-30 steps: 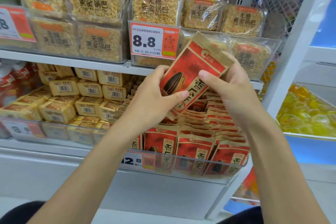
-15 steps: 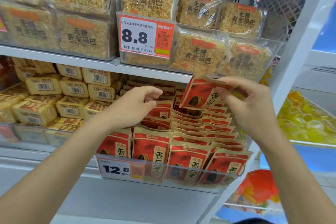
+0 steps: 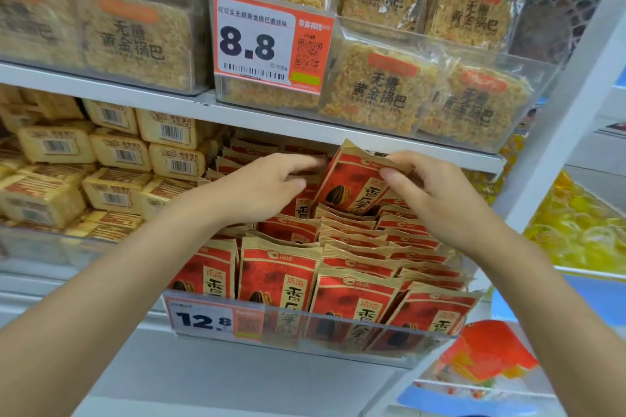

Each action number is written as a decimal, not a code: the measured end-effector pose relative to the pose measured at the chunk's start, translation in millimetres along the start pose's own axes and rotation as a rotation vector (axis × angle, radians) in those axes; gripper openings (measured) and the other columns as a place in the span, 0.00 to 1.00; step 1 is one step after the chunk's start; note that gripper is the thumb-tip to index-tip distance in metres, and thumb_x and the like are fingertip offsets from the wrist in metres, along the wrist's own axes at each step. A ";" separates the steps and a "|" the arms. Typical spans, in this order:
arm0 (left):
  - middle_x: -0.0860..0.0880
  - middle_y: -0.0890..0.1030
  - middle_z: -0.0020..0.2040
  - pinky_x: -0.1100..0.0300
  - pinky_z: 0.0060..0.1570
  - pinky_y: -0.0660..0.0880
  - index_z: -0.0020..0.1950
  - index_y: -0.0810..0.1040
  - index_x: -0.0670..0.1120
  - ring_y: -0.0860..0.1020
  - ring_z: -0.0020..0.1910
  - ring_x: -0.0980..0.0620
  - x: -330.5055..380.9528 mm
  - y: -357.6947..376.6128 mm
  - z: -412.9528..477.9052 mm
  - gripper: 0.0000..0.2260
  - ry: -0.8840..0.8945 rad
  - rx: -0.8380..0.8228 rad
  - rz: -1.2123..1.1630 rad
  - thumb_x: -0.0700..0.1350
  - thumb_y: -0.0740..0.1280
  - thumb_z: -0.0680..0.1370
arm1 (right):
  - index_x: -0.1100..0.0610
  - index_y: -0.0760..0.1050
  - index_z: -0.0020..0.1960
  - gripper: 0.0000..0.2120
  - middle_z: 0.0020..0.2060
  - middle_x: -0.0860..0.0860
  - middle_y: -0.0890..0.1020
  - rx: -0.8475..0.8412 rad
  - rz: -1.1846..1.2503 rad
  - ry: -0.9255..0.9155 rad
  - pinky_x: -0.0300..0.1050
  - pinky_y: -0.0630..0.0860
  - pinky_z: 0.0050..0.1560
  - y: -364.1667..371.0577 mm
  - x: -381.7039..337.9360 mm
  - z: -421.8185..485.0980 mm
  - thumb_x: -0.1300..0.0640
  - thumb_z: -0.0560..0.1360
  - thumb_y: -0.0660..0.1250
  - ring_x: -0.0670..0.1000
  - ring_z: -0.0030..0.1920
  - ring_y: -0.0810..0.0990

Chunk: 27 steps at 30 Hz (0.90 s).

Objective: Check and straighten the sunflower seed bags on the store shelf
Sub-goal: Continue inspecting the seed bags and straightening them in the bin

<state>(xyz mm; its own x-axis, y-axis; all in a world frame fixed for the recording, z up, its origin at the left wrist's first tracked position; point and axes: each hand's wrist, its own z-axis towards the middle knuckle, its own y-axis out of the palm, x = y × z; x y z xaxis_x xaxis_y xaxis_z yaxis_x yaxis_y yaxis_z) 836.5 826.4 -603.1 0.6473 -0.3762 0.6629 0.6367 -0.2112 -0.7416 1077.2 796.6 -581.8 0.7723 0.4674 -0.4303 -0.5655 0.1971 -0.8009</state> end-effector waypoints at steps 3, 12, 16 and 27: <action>0.53 0.63 0.78 0.61 0.72 0.57 0.79 0.60 0.51 0.61 0.77 0.54 1.3 2.3 2.5 0.22 -0.038 -0.065 0.161 0.43 0.56 0.85 | 0.47 0.75 0.58 0.08 0.35 0.46 0.79 0.063 -0.129 -0.100 0.39 0.68 0.36 -3.0 1.4 -1.8 0.53 0.82 0.60 0.45 0.37 0.76; 0.50 0.68 0.75 0.59 0.71 0.62 0.77 0.64 0.52 0.66 0.74 0.51 1.4 2.2 3.9 0.21 -0.030 0.004 0.246 0.41 0.58 0.84 | 0.47 0.75 0.58 0.09 0.46 0.44 0.82 -0.023 -0.051 0.006 0.47 0.76 0.49 20.2 19.8 -5.2 0.56 0.82 0.60 0.44 0.46 0.79; 0.52 0.69 0.74 0.49 0.72 0.66 0.77 0.63 0.57 0.67 0.73 0.52 -0.1 3.0 12.3 0.21 0.003 0.042 0.180 0.42 0.57 0.84 | 0.47 0.73 0.65 0.13 0.53 0.48 0.83 -0.167 -0.165 0.038 0.49 0.76 0.54 17.9 19.1 8.9 0.56 0.83 0.57 0.52 0.52 0.81; 0.52 0.72 0.71 0.37 0.75 0.43 0.76 0.58 0.67 0.58 0.78 0.48 1.0 10.4 20.1 0.25 -0.008 -0.032 0.241 0.40 0.50 0.86 | 0.47 0.72 0.70 0.19 0.66 0.44 0.77 -0.293 -0.486 0.054 0.45 0.71 0.65 22.3 15.2 34.7 0.58 0.82 0.59 0.49 0.66 0.76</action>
<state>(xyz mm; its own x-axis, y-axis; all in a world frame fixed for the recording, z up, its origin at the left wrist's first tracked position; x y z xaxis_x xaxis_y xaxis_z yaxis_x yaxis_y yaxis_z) 852.2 841.9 -608.0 0.7823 -0.4121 0.4671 0.4500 -0.1445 -0.8813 1066.4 838.0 -591.7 0.9415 0.3370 0.0019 -0.0435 0.1272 -0.9909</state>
